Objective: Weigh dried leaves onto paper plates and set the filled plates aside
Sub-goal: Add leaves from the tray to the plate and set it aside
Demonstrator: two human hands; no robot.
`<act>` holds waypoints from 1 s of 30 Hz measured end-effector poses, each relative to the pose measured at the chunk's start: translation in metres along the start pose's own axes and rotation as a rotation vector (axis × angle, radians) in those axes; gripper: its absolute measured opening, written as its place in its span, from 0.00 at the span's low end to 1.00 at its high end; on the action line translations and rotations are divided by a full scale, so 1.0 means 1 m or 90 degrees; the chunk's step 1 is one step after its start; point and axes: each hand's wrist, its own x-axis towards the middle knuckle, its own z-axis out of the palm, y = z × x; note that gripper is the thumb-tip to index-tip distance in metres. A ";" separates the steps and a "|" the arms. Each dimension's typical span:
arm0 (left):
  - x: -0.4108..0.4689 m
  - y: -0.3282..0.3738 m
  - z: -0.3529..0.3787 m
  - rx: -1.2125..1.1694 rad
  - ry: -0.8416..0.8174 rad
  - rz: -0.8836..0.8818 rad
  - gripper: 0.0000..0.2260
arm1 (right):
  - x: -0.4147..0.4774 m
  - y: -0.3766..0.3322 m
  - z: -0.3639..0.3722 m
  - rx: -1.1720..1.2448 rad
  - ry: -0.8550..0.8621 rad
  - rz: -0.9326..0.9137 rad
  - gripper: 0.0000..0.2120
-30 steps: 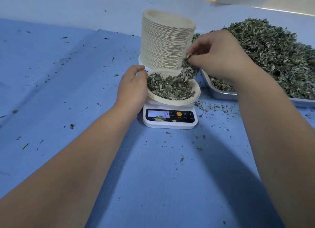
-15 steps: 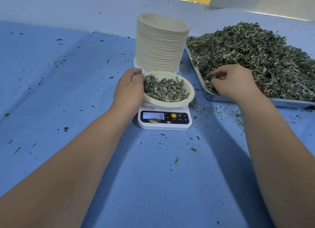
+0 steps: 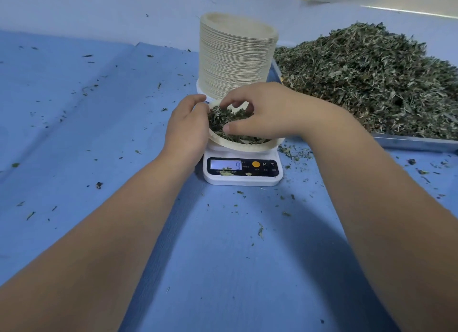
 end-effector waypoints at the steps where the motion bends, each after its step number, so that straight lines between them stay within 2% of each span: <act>1: 0.000 0.000 0.000 0.003 0.000 0.002 0.19 | 0.003 -0.001 0.001 -0.002 -0.008 -0.001 0.24; 6: 0.001 0.000 0.001 -0.009 -0.010 0.001 0.19 | 0.020 -0.007 0.009 -0.050 0.015 -0.007 0.25; 13: 0.010 -0.006 0.002 -0.025 0.015 0.024 0.17 | 0.036 -0.009 0.017 -0.061 0.049 -0.042 0.11; 17: 0.013 -0.009 0.002 -0.016 0.019 0.033 0.16 | 0.038 -0.009 0.018 -0.057 0.105 -0.056 0.09; 24: 0.015 -0.011 0.002 -0.025 0.026 0.034 0.14 | 0.027 -0.001 -0.001 0.075 0.242 -0.010 0.06; 30: 0.013 -0.011 0.004 -0.025 0.024 0.038 0.15 | 0.018 0.005 -0.005 0.197 0.296 0.021 0.03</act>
